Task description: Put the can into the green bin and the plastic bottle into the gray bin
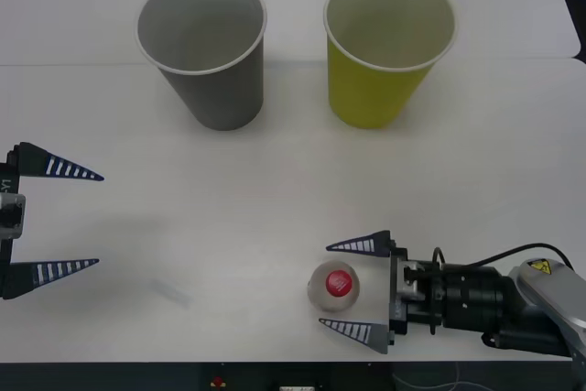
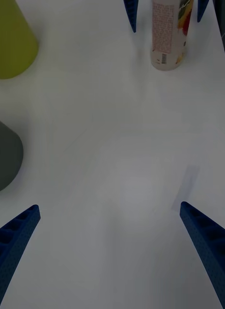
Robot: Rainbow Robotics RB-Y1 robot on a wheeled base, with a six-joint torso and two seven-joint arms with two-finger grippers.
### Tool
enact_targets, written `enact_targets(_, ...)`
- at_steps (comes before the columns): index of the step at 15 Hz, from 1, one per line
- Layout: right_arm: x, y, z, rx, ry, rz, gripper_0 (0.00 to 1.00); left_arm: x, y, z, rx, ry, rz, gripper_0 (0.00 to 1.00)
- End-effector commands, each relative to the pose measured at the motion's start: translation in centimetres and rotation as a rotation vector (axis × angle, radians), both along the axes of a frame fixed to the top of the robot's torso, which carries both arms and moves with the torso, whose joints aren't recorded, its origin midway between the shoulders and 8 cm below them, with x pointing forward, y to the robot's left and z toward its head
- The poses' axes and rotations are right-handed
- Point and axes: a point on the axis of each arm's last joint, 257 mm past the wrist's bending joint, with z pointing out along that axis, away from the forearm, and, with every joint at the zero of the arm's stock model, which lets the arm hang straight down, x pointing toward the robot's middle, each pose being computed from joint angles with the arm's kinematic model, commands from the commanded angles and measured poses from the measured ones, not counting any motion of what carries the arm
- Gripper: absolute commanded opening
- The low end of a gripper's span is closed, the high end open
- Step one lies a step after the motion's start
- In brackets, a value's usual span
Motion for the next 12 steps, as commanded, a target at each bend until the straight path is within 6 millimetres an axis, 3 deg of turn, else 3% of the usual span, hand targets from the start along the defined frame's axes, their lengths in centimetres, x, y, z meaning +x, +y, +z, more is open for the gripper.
enact_targets(1, 0.11, 1.16, -0.18, 0.002, -0.012, -0.002, 1.00, 0.00, 0.00, 0.00, 0.000, 0.000, 0.000, 1.00)
enact_targets(3, 0.18, 1.59, -0.22, 0.003, -0.018, -0.005, 1.00, 0.00, 0.00, 0.00, 0.000, 0.000, 0.000, 1.00)
enact_targets(4, 0.27, 1.70, -0.24, 0.000, -0.024, -0.005, 0.75, 0.00, 0.00, 0.00, 0.000, 0.000, 0.000, 1.00)
enact_targets(5, 0.33, 1.83, -0.16, 0.001, -0.029, -0.004, 0.36, 0.00, 0.00, 0.00, 0.000, 0.000, 0.000, 1.00)
enact_targets(6, 0.41, 1.72, -0.26, -0.002, -0.030, -0.008, 0.04, 0.00, 0.00, 0.00, 0.000, 0.000, 0.000, 1.00)
enact_targets(7, 0.49, 1.79, -0.20, -0.002, -0.033, -0.008, 0.00, 0.00, 0.00, 0.00, 0.000, 0.000, 0.000, 1.00)
enact_targets(12, 0.71, 1.79, -0.05, -0.003, -0.039, -0.009, 0.00, 0.00, 0.00, 0.00, 0.000, 0.000, 0.000, 1.00)
